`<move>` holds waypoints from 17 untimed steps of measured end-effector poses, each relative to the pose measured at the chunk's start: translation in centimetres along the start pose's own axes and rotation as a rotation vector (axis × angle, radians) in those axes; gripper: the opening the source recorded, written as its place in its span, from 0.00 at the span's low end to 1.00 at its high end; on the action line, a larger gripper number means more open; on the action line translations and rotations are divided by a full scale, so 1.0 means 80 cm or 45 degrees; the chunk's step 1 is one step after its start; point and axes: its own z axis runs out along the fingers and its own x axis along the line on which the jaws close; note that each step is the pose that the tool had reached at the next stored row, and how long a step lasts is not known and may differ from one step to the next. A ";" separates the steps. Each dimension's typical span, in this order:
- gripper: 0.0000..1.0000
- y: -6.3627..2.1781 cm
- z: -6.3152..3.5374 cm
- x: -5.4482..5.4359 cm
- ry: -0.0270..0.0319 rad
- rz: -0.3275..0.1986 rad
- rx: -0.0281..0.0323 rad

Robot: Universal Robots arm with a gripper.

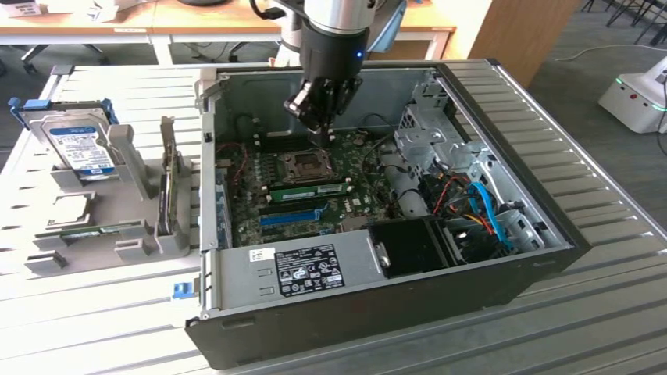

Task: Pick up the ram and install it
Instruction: 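Press down the ram until it locks into place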

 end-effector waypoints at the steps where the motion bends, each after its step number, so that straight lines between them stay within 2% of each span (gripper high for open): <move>1: 0.11 0.000 0.000 0.000 -0.0008 0.021 -0.0005; 17: 0.11 0.000 0.000 0.000 -0.0132 0.360 -0.0079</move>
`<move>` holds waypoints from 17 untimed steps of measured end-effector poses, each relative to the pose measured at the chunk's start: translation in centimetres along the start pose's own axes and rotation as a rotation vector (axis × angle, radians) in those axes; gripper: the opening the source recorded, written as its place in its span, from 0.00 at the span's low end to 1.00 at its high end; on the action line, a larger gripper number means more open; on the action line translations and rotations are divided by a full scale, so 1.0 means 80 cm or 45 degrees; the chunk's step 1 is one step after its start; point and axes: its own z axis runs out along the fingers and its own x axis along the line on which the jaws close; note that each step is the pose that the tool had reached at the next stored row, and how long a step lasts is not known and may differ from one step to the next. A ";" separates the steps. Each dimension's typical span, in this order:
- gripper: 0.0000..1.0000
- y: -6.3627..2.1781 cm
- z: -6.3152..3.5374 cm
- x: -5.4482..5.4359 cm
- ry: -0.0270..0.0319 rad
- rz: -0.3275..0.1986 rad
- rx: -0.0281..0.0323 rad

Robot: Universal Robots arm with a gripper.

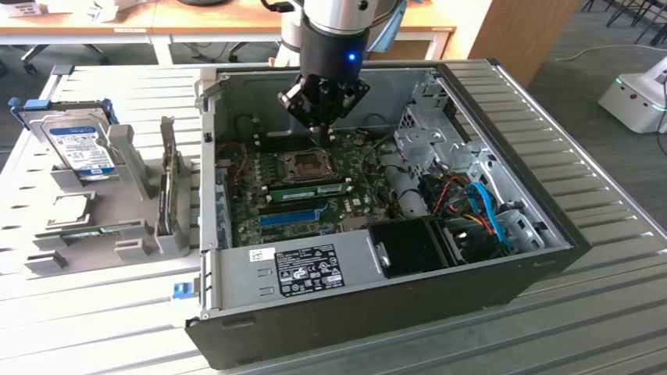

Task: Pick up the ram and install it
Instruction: 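Press down the ram until it locks into place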

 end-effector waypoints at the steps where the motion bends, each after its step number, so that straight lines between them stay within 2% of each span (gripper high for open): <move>1: 0.11 0.000 0.000 0.000 -0.0008 0.021 -0.0004; 14: 0.11 0.000 0.000 0.000 -0.0100 0.277 -0.0060; 17: 0.11 0.000 0.000 0.000 -0.0112 0.310 -0.0067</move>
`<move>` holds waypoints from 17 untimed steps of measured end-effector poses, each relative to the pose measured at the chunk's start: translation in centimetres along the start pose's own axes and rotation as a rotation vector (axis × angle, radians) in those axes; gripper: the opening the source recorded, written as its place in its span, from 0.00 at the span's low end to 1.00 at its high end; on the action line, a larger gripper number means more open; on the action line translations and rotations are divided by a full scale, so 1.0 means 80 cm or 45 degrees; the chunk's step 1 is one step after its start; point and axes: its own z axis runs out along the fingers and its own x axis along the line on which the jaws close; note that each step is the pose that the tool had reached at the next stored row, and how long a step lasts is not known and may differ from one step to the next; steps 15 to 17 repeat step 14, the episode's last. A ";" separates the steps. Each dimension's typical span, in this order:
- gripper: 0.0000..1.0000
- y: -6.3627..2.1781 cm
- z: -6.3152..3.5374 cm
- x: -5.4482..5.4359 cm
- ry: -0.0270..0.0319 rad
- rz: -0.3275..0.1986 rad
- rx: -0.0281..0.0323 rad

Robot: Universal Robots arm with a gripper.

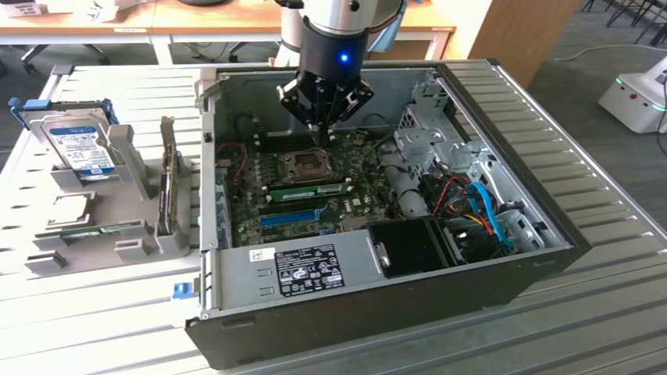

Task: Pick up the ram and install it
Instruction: 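Press down the ram until it locks into place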

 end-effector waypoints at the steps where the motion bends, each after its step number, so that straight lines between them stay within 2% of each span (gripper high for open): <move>1: 0.11 0.000 0.000 0.000 0.0000 0.000 0.0000; 8: 0.11 0.000 0.000 0.003 -0.0032 0.000 0.0002; 17: 0.11 0.000 0.000 0.003 -0.0032 0.000 0.0002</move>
